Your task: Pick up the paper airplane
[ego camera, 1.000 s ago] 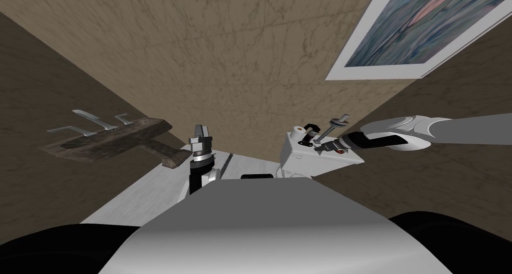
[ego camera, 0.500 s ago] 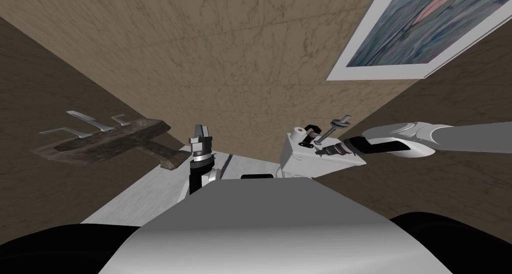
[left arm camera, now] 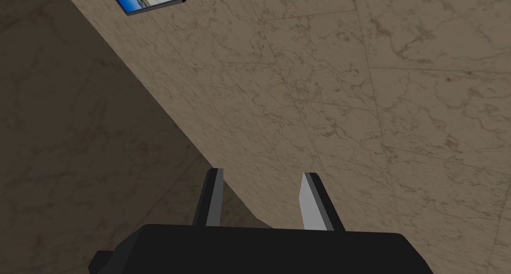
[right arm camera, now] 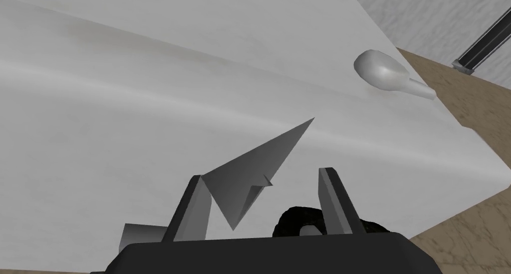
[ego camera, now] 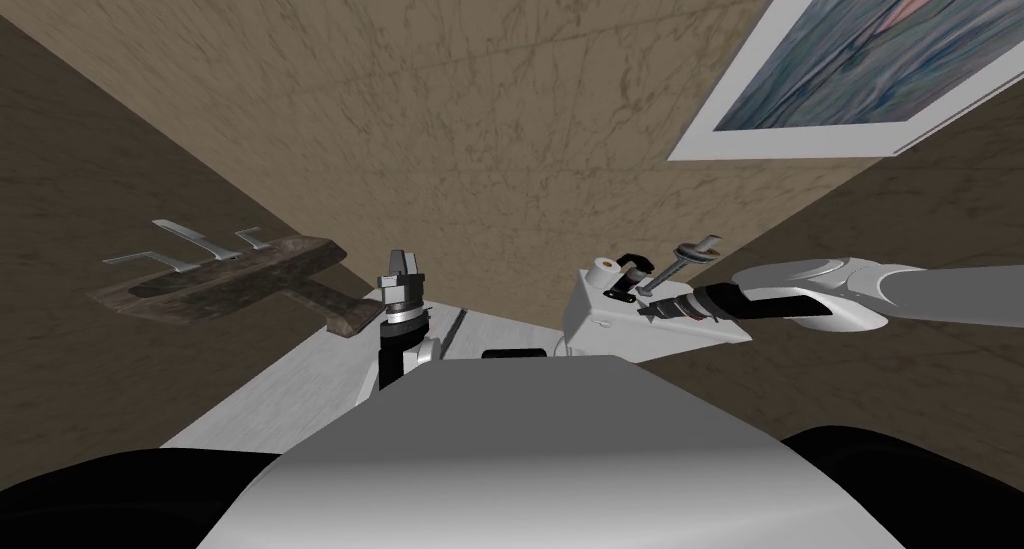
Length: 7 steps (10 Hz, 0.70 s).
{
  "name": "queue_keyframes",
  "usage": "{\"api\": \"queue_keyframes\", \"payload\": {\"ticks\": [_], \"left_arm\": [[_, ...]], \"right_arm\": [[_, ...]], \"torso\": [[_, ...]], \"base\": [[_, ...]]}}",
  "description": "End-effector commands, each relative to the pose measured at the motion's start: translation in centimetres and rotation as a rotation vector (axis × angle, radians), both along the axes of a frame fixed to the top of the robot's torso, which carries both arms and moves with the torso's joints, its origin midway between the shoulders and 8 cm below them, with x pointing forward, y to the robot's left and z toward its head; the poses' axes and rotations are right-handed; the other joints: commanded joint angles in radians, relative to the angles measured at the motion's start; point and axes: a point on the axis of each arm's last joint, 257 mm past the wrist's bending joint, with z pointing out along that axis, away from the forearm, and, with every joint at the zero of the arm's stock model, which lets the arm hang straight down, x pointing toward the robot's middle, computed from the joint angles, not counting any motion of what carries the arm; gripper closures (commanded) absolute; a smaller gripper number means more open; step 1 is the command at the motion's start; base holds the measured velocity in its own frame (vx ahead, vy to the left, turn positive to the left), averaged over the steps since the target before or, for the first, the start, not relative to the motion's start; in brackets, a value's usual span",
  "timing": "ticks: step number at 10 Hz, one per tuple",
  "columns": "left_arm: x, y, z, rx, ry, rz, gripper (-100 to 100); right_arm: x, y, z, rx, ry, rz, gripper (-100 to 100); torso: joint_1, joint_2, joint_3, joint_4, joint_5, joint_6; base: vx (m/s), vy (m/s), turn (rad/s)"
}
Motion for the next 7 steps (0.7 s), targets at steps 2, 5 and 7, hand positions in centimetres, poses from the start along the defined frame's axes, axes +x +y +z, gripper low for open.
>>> {"api": "queue_keyframes", "payload": {"ticks": [2,5,7], "left_arm": [[0.0,0.0,0.0,0.0,0.0,0.0,0],[0.0,0.0,0.0,0.0,0.0,0.0,0],[0.0,0.0,0.0,0.0,0.0,0.0,0]], "right_arm": [[0.0,0.1,0.0,0.002,0.0,0.0,100],[0.0,0.1,0.0,0.003,0.0,0.0,0],[1.8,1.0,1.4,0.002,0.001,0.022,100]], "torso": [[0.001,0.0,0.0,0.0,0.0,0.0],[0.0,0.0,0.0,0.0,0.0,0.0],[0.0,0.002,0.001,0.0,0.0,0.001]], "base": [[0.0,0.0,0.0],[0.0,0.0,0.0],[-0.053,-0.008,-0.122]]}}
